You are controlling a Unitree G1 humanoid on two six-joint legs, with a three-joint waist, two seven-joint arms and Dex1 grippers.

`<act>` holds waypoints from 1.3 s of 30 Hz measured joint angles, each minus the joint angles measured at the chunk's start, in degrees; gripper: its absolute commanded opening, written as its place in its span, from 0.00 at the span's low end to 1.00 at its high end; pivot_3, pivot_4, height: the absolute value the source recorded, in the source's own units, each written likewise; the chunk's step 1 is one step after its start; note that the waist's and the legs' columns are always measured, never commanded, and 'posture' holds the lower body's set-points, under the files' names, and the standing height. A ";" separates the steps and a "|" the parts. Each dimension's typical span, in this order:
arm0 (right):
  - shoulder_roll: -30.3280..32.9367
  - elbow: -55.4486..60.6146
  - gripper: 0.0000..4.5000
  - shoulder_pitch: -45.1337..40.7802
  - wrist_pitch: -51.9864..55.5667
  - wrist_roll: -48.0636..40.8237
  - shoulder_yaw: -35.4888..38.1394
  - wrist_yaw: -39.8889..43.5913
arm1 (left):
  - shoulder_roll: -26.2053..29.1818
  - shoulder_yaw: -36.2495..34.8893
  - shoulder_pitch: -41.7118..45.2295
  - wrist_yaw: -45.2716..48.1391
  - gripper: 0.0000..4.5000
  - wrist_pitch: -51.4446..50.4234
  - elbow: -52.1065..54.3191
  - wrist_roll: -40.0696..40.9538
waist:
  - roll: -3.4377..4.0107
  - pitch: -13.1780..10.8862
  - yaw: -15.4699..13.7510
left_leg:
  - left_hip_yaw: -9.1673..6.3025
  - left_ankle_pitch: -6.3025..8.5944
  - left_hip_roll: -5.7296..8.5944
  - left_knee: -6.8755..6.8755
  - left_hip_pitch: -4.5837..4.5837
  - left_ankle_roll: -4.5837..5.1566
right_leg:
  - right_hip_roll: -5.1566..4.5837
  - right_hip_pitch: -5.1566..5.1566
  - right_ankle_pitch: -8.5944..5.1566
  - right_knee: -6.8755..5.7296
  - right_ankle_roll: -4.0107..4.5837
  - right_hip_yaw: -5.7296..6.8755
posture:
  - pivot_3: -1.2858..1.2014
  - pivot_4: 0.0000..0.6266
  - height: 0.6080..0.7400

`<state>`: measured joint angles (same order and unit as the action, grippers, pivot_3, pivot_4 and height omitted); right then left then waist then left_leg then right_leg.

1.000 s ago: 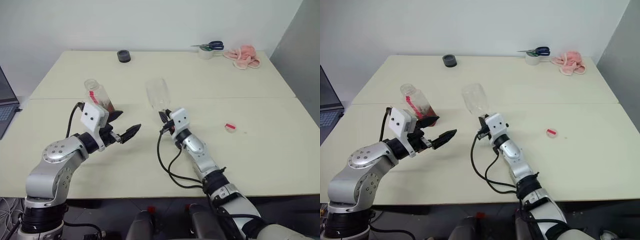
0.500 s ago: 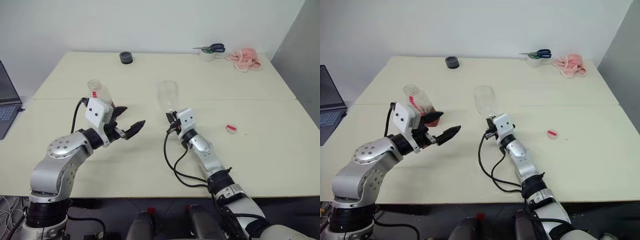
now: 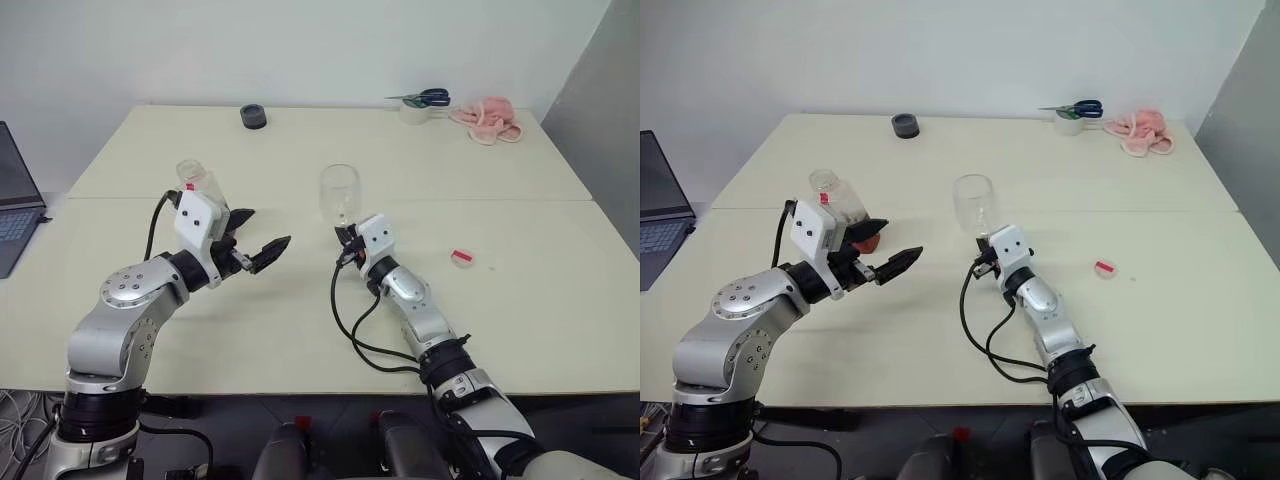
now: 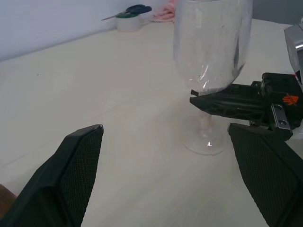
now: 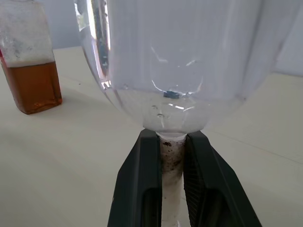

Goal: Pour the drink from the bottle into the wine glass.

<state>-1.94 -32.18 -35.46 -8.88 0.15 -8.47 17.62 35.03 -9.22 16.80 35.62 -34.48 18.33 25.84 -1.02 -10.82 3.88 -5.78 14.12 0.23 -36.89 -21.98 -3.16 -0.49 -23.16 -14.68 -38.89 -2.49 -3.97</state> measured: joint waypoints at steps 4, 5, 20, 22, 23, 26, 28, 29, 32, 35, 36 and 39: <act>0.87 -2.20 0.43 0.28 4.71 -0.35 0.35 0.85 | -0.10 0.03 0.33 -0.03 1.00 0.35 -0.57 -0.40 | -0.04 0.02 -0.16 | -0.02 0.00 0.01 0.03 -0.06 0.00 | 0.00 -0.04 0.01 0.02 0.04 0.02 | 0.52 0.24 1.00; 1.04 -2.87 0.50 1.14 5.21 -0.37 0.36 1.12 | -0.10 0.02 0.33 -0.06 1.00 0.53 -0.85 -0.52 | -0.03 0.01 -0.22 | 0.00 0.00 0.02 0.04 -0.11 0.00 | -0.01 -0.08 0.01 0.03 0.04 0.00 | 0.52 0.24 1.00; 6.93 13.39 0.99 5.19 11.77 -0.44 -0.88 6.39 | -0.13 -0.18 0.13 -0.09 1.00 2.35 -2.82 -1.27 | -0.04 0.01 -0.28 | 0.02 0.01 0.00 0.06 -0.12 -0.01 | 0.00 -0.12 -0.10 0.04 -0.15 -0.01 | 0.52 0.24 1.00; 10.25 19.54 0.99 7.65 16.04 -1.30 -2.10 9.96 | -0.16 -0.26 -0.10 -0.37 1.00 2.76 -3.60 -1.71 | -0.03 0.00 -0.40 | 0.02 0.01 0.01 0.06 -0.15 -0.01 | -0.02 -0.12 -0.13 0.06 -0.20 -0.01 | 0.52 0.24 1.00; 12.94 23.36 0.99 9.21 18.83 -1.97 -2.41 12.56 | -0.18 -0.61 -0.46 -1.06 1.00 3.45 -4.25 -2.01 | -0.03 0.00 -0.50 | 0.03 0.01 0.02 0.06 -0.16 -0.01 | -0.05 -0.12 -0.14 0.09 -0.20 -0.02 | 0.52 0.24 1.00; 20.59 32.04 0.99 11.77 25.56 -4.57 -2.34 19.06 | -0.48 -3.07 -1.66 -2.79 1.00 4.41 -5.87 -2.50 | -0.04 -0.01 -0.66 | 0.03 0.01 0.02 0.04 -0.18 0.00 | -0.08 -0.11 -0.15 0.15 -0.23 -0.01 | 0.52 0.24 1.00; 27.21 38.59 0.99 12.73 31.72 -8.12 -1.81 24.47 | -1.63 -4.70 -3.07 -4.78 1.00 5.97 -6.19 -3.23 | -0.03 -0.02 -0.70 | 0.05 0.01 0.03 0.05 -0.18 0.00 | -0.10 -0.10 -0.17 0.21 -0.25 -0.01 | 0.52 0.24 1.00; 30.82 41.88 0.99 12.89 35.04 -10.22 -0.60 27.11 | -2.43 -5.35 -4.14 -6.15 1.00 6.76 -6.74 -3.79 | -0.03 -0.02 -0.75 | 0.04 0.01 0.01 0.04 -0.18 0.00 | -0.11 -0.08 -0.17 0.24 -0.26 0.00 | 0.52 0.24 1.00; 36.39 46.82 0.99 11.95 42.38 -15.94 2.60 31.37 | -5.20 -6.64 -6.76 -10.18 1.00 8.94 -7.32 -5.86 | -0.03 -0.05 -0.63 | 0.08 0.02 0.00 0.06 -0.18 0.01 | -0.10 -0.09 -0.17 0.27 -0.26 -0.03 | 0.52 0.24 1.00; 42.26 50.04 0.99 4.11 52.33 -25.04 8.15 35.35 | -9.00 -8.10 -8.82 -16.31 1.00 11.24 -7.33 -8.44 | -0.06 -0.09 -0.66 | 0.06 0.02 -0.01 0.02 -0.24 0.01 | -0.10 -0.10 -0.17 0.28 -0.26 0.00 | 0.52 0.24 1.00; 43.01 50.54 0.99 0.72 54.42 -27.20 9.79 35.59 | -9.42 -8.12 -8.68 -17.49 1.00 11.59 -7.32 -9.10 | -0.06 -0.09 -0.69 | 0.00 0.01 0.00 0.03 -0.28 0.01 | -0.09 -0.11 -0.16 0.28 -0.26 0.05 | 0.52 0.24 1.00; 43.81 51.51 0.99 -11.50 59.44 -33.23 12.91 35.90 | -10.81 -8.59 -5.48 -21.48 1.00 12.63 -7.52 -10.19 | -0.08 -0.09 -1.01 | -0.22 0.01 0.00 0.00 -0.43 0.01 | -0.06 -0.12 -0.16 0.36 -0.26 0.28 | 0.52 0.24 1.00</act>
<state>41.88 19.33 -46.95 50.55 -33.07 4.44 53.52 24.22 -17.81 11.32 14.14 -21.85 10.81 15.65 -1.10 -10.91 2.87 -6.01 14.13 0.23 -36.88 -22.41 -3.15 -0.55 -23.28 -14.85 -38.53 -2.75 -3.69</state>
